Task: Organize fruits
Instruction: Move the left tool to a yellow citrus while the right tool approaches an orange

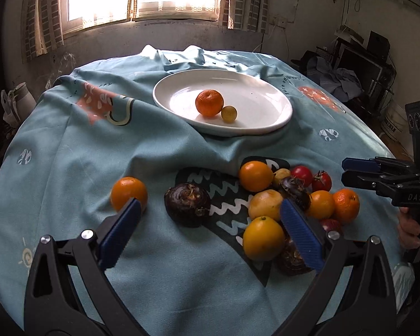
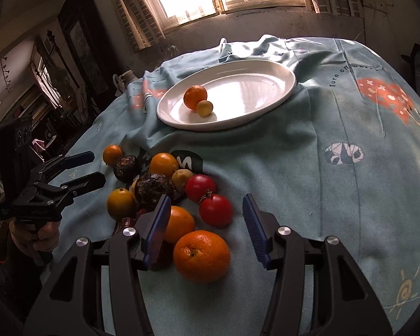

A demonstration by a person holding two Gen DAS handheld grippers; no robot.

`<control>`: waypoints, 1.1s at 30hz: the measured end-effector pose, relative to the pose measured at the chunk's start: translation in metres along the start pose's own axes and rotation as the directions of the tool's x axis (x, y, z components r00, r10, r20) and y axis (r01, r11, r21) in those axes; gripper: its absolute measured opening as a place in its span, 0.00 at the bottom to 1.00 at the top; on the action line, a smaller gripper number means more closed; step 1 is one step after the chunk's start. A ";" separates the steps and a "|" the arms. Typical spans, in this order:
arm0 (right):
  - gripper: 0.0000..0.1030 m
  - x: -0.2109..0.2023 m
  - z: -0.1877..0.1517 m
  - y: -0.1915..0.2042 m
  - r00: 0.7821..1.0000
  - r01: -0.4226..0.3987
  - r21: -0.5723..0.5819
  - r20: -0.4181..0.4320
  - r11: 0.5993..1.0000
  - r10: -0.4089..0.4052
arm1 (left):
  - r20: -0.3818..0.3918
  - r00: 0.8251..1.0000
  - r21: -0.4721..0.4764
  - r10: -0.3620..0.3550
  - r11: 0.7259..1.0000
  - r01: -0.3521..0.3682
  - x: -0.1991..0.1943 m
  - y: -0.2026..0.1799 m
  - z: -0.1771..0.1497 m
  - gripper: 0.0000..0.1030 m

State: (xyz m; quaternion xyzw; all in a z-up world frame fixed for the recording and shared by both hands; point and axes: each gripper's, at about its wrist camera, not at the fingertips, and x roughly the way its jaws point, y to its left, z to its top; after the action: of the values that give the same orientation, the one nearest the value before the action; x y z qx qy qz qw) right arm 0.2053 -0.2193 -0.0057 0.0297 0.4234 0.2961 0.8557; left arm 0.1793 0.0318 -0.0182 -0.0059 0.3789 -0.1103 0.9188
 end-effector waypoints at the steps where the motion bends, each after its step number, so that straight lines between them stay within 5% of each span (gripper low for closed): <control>1: 0.52 -0.003 -0.004 0.001 1.000 0.005 -0.021 -0.008 1.000 -0.005 | 0.002 1.000 0.007 0.000 1.000 0.000 -0.002 0.000 -0.004 0.98; 16: 0.52 0.007 -0.031 0.017 0.992 0.055 -0.151 -0.105 0.987 -0.071 | -0.009 1.000 0.023 -0.008 1.000 0.008 -0.003 -0.003 -0.017 0.98; 26: 0.44 0.016 -0.035 0.018 0.987 0.056 -0.154 -0.138 0.986 -0.078 | -0.038 0.996 0.054 -0.080 0.995 0.082 0.001 -0.013 -0.022 0.97; 33: 0.43 0.015 -0.033 0.015 0.988 0.059 -0.125 -0.136 0.990 -0.076 | -0.072 0.991 0.118 -0.115 0.985 0.123 0.006 -0.028 -0.027 0.79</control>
State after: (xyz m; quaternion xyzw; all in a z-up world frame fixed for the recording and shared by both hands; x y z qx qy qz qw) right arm 0.1804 -0.2061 -0.0332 -0.0575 0.4648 0.2934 0.8334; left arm 0.1595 0.0049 -0.0388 0.0310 0.4000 -0.1881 0.8965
